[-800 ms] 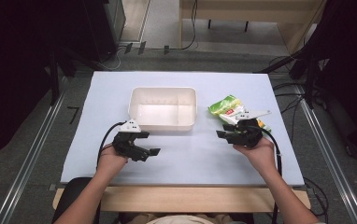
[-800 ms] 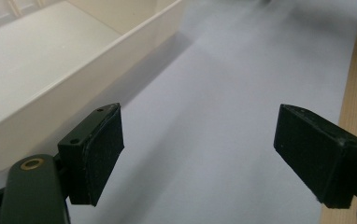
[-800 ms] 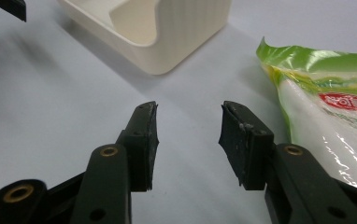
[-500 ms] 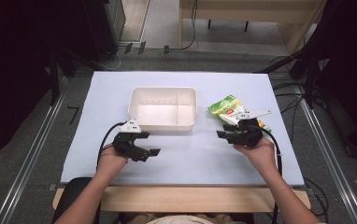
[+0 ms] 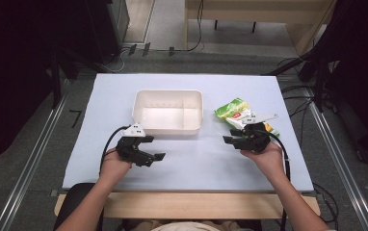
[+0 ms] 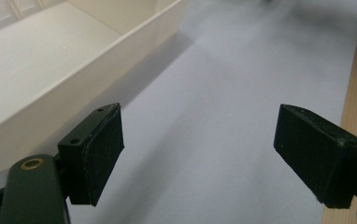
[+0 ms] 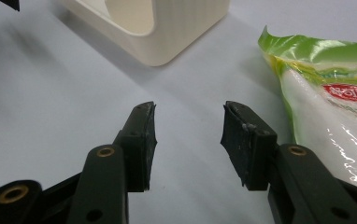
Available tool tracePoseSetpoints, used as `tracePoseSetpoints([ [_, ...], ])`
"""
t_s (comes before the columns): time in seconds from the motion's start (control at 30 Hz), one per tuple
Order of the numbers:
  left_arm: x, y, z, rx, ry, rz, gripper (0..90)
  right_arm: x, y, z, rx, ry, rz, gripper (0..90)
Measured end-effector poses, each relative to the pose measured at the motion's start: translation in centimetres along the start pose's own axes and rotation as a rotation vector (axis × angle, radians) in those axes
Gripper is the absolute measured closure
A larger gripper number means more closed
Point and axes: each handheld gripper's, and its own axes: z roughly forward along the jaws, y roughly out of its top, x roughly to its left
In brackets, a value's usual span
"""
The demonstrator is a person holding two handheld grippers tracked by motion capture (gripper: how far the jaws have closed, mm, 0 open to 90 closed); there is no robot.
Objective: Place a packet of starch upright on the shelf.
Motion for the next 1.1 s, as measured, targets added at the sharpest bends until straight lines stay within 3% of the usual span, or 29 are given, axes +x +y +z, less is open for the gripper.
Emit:
tracePoseSetpoints([
  [0.47, 0.0, 0.0, 0.0, 0.002, 0.005, 0.002, 16.7, 0.2, 0.1, 0.1, 0.016, 0.021, 0.013, 54.2],
  [0.73, 0.0, 0.0, 0.0, 0.003, 0.004, 0.003, 16.6, -0.2, 0.8, -1.0, 0.008, 0.018, 0.005, 53.7],
  [0.93, 0.0, 0.0, 0.0, 0.003, 0.002, 0.001, 16.6, -1.0, 1.3, -2.2, -0.018, -0.001, 0.015, 54.0],
  [1.1, 0.0, 0.0, 0.0, 0.003, 0.004, 0.001, 16.6, -2.4, 1.7, -3.6, -0.041, -0.031, 0.058, 57.9],
])
